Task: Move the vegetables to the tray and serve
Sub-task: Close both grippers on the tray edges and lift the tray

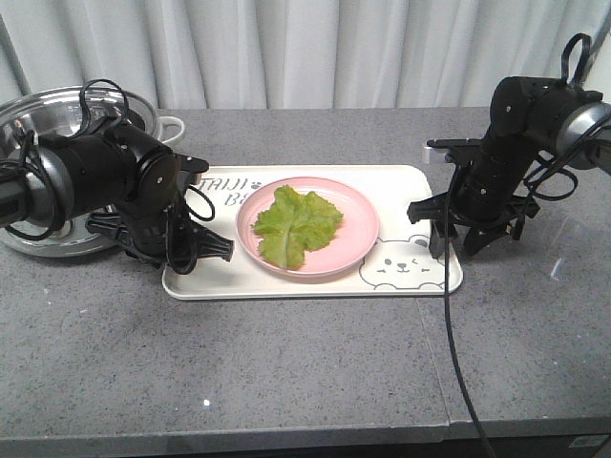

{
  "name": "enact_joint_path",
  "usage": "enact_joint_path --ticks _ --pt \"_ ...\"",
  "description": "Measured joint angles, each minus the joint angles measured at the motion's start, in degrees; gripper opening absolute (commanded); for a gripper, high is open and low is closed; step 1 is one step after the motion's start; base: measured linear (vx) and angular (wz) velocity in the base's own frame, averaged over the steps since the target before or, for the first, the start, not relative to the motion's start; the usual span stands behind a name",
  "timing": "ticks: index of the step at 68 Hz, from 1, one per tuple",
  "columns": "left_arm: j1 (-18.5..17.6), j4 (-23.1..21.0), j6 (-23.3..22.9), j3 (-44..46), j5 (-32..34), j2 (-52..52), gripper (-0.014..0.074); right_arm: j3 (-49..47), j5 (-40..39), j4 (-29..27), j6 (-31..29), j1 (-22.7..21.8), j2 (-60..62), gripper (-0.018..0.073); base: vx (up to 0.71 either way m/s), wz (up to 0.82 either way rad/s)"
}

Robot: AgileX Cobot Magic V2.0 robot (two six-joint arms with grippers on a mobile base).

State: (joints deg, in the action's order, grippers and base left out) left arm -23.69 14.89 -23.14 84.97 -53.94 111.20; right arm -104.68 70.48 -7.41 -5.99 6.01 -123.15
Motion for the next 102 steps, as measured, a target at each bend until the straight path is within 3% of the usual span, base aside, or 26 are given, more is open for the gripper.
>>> enact_joint_path --ticks 12,21,40,81,102 --pt "0.0 0.2 0.0 0.0 0.2 0.1 0.0004 0.0 -0.1 -1.2 -0.2 0.0 -0.1 0.0096 0.00 0.00" --pt "0.0 0.2 -0.4 0.0 0.1 0.1 -0.0008 0.0 -0.1 -1.9 -0.8 0.0 -0.1 -0.0017 0.00 0.00" --pt "0.2 -0.7 1.2 0.0 0.1 0.0 -0.0008 0.0 0.1 -3.0 -1.5 -0.5 -0.1 -0.0010 0.00 0.00" --pt "-0.4 -11.0 9.4 1.2 0.0 -1.5 -0.0008 0.1 1.1 0.2 -1.9 -2.7 3.2 -0.0010 0.00 0.00" --pt "-2.4 -11.4 9.8 7.0 -1.2 -1.5 -0.0007 0.1 1.3 0.7 -1.9 -5.8 6.5 -0.0010 0.00 0.00"
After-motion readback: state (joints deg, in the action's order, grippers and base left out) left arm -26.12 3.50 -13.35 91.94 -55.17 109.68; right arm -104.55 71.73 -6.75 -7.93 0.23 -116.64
